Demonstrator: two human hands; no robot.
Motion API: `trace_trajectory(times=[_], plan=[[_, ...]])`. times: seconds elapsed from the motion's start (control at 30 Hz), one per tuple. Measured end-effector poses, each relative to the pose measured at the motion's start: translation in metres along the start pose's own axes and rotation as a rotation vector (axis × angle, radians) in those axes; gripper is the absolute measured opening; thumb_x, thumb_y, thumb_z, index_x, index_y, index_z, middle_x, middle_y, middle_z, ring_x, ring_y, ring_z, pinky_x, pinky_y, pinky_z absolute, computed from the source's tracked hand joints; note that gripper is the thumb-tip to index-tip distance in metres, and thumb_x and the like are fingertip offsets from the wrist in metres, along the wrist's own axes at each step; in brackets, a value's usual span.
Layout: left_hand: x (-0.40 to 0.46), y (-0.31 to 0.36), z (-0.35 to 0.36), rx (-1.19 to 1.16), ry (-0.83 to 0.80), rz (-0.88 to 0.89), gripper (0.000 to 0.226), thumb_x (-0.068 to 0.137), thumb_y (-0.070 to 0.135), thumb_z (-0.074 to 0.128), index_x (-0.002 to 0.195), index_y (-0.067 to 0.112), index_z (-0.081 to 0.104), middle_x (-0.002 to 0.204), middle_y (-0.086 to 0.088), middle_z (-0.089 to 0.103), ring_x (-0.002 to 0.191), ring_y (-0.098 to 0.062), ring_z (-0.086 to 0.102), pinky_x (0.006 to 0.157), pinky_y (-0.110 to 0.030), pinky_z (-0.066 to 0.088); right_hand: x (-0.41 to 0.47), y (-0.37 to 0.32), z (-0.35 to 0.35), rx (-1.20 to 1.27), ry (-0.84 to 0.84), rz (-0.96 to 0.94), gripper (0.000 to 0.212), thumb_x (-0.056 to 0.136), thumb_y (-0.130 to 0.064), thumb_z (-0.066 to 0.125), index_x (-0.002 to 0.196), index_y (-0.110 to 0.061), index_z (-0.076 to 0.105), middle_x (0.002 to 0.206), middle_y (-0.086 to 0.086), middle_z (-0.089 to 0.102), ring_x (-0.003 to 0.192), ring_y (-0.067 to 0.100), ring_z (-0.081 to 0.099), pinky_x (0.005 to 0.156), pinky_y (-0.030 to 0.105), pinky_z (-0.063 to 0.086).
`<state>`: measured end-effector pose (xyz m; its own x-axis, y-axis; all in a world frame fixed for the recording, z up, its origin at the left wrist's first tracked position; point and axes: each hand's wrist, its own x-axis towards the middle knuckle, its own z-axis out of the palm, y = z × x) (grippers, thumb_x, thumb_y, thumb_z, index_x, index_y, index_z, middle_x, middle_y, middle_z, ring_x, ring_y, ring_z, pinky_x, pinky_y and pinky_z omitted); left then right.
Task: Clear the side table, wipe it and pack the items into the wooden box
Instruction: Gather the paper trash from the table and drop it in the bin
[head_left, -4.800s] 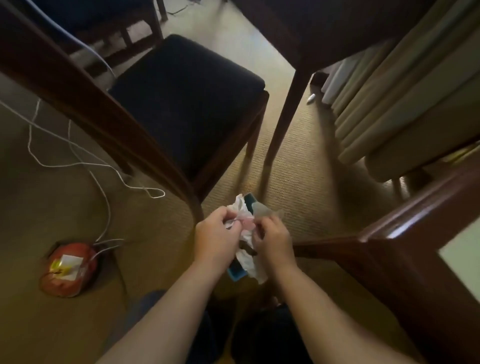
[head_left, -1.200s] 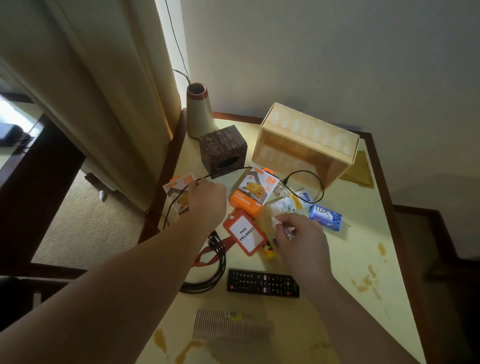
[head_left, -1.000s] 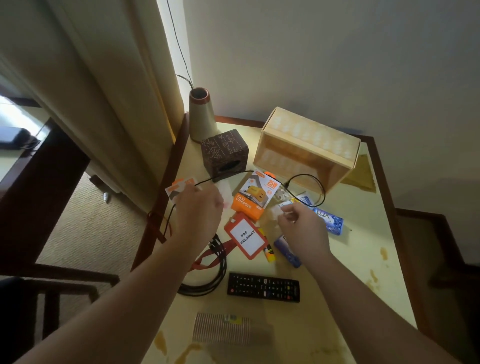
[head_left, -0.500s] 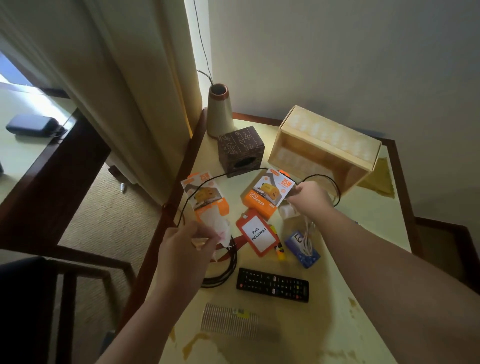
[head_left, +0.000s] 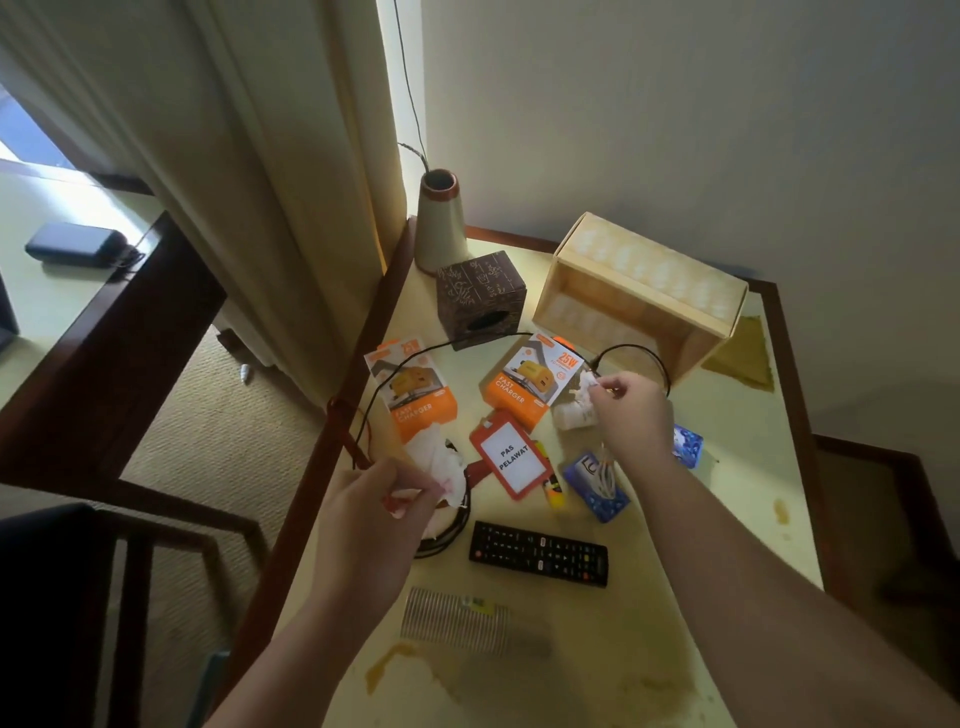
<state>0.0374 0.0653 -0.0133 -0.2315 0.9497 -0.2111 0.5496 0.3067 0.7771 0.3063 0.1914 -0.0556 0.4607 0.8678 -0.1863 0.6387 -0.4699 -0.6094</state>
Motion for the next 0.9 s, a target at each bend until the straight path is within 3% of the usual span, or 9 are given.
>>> trace_trajectory(times=[0.1,0.27,0.43,0.6,0.77,0.9], plan=[[-0.007,0.002,0.001,-0.007,0.017,0.032,0.018,0.086,0.030,0.083,0.084,0.039,0.069,0.101,0.013,0.068,0.092,0.009,0.055,0.072,0.003,0.038,-0.052,0.005,-0.018,0.155,0.073,-0.082,0.014,0.100,-0.030,0.064,0.107,-0.024,0.075,0.087,-0.011,0.067,0.078,0.004,0.061,0.059,0.026,0.044],[-0.028,-0.006,-0.007,-0.068,0.053,0.096,0.015,0.086,0.024,0.084,0.089,0.034,0.073,0.087,0.021,0.073,0.089,0.006,0.066,0.073,-0.014,0.048,-0.134,0.027,-0.029,0.286,0.088,-0.200,0.014,0.098,-0.026,0.069,0.110,-0.025,0.075,0.091,-0.013,0.068,0.086,-0.003,0.061,0.070,0.004,0.040],[-0.060,-0.020,-0.024,-0.076,0.103,0.113,0.019,0.083,0.019,0.086,0.092,0.030,0.074,0.089,0.018,0.074,0.088,0.005,0.067,0.073,-0.016,0.049,-0.191,0.040,-0.025,0.352,0.040,-0.286,0.014,0.095,-0.023,0.073,0.109,-0.025,0.077,0.092,-0.014,0.068,0.085,0.003,0.063,0.075,0.014,0.046],[-0.101,-0.040,-0.051,-0.055,0.188,0.109,0.019,0.081,0.023,0.087,0.090,0.032,0.073,0.085,0.017,0.074,0.081,-0.003,0.070,0.072,-0.027,0.057,-0.235,0.037,-0.016,0.344,-0.028,-0.404,0.016,0.094,-0.018,0.074,0.109,-0.024,0.077,0.089,-0.013,0.065,0.085,0.008,0.064,0.072,0.018,0.049],[-0.148,-0.075,-0.082,-0.133,0.256,0.040,0.019,0.078,0.021,0.089,0.086,0.030,0.075,0.083,0.022,0.074,0.079,-0.002,0.072,0.072,-0.024,0.058,-0.283,0.020,0.002,0.268,-0.154,-0.530,0.015,0.095,-0.020,0.072,0.108,-0.027,0.076,0.086,-0.014,0.063,0.085,0.008,0.062,0.070,0.011,0.043],[-0.188,-0.115,-0.107,-0.208,0.305,-0.017,0.019,0.078,0.016,0.088,0.085,0.029,0.076,0.084,0.021,0.075,0.082,-0.002,0.073,0.070,-0.021,0.061,-0.332,0.004,0.025,0.213,-0.298,-0.599,0.016,0.099,-0.025,0.068,0.112,-0.030,0.075,0.093,-0.022,0.061,0.096,0.002,0.060,0.076,0.010,0.044]])
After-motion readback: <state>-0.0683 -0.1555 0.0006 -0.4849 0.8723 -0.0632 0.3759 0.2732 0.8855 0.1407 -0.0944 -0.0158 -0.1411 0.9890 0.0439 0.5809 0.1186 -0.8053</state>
